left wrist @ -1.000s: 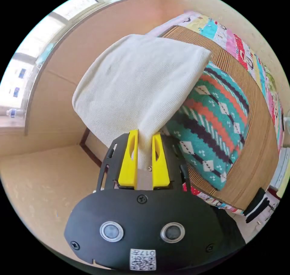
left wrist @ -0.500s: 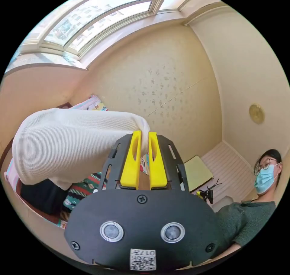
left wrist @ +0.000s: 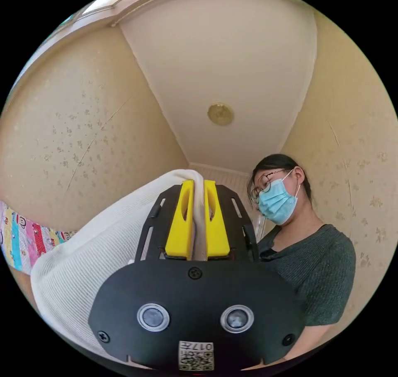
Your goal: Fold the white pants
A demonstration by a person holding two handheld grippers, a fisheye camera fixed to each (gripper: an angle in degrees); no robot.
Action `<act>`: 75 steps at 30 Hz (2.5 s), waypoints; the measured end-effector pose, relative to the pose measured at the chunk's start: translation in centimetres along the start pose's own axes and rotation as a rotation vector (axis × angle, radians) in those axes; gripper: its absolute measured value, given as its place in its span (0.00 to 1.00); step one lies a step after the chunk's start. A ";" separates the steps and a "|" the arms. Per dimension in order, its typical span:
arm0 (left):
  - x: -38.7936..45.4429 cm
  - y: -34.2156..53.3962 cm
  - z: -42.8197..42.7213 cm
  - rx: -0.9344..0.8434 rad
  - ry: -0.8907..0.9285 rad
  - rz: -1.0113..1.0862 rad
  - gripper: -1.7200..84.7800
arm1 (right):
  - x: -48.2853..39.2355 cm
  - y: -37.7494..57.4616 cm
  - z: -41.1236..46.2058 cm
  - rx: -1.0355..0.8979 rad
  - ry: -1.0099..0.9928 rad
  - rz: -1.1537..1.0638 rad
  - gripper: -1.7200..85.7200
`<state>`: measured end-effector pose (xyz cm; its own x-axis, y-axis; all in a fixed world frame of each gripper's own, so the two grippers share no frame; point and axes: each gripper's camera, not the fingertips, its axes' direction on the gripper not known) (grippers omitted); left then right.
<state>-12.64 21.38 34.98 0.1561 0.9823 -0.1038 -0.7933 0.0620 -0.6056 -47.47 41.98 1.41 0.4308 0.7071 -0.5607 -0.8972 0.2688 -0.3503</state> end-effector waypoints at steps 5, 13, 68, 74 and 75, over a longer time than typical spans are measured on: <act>-1.6 4.9 4.6 -0.050 0.083 -0.089 0.07 | 0.3 -1.1 2.9 -0.209 -0.125 -0.101 0.24; -1.2 9.9 10.5 -0.102 -0.014 0.008 0.07 | -3.0 -1.6 4.1 -0.324 0.038 -0.294 0.28; -13.0 33.0 12.6 -0.312 -0.094 0.141 0.12 | -4.4 3.8 -7.5 0.241 -0.126 -0.426 0.09; -16.0 32.6 16.1 -0.218 -0.030 -0.017 0.09 | -1.4 11.8 -7.6 0.404 -0.120 -0.463 0.11; -16.4 33.0 17.0 -0.231 -0.019 -0.044 0.09 | -1.0 14.2 -7.4 0.462 -0.065 -0.481 0.11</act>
<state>-51.35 10.31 30.14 0.1748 0.9828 -0.0600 -0.6301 0.0648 -0.7738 -59.98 40.24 -8.52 0.7996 0.4724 -0.3708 -0.5620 0.8063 -0.1846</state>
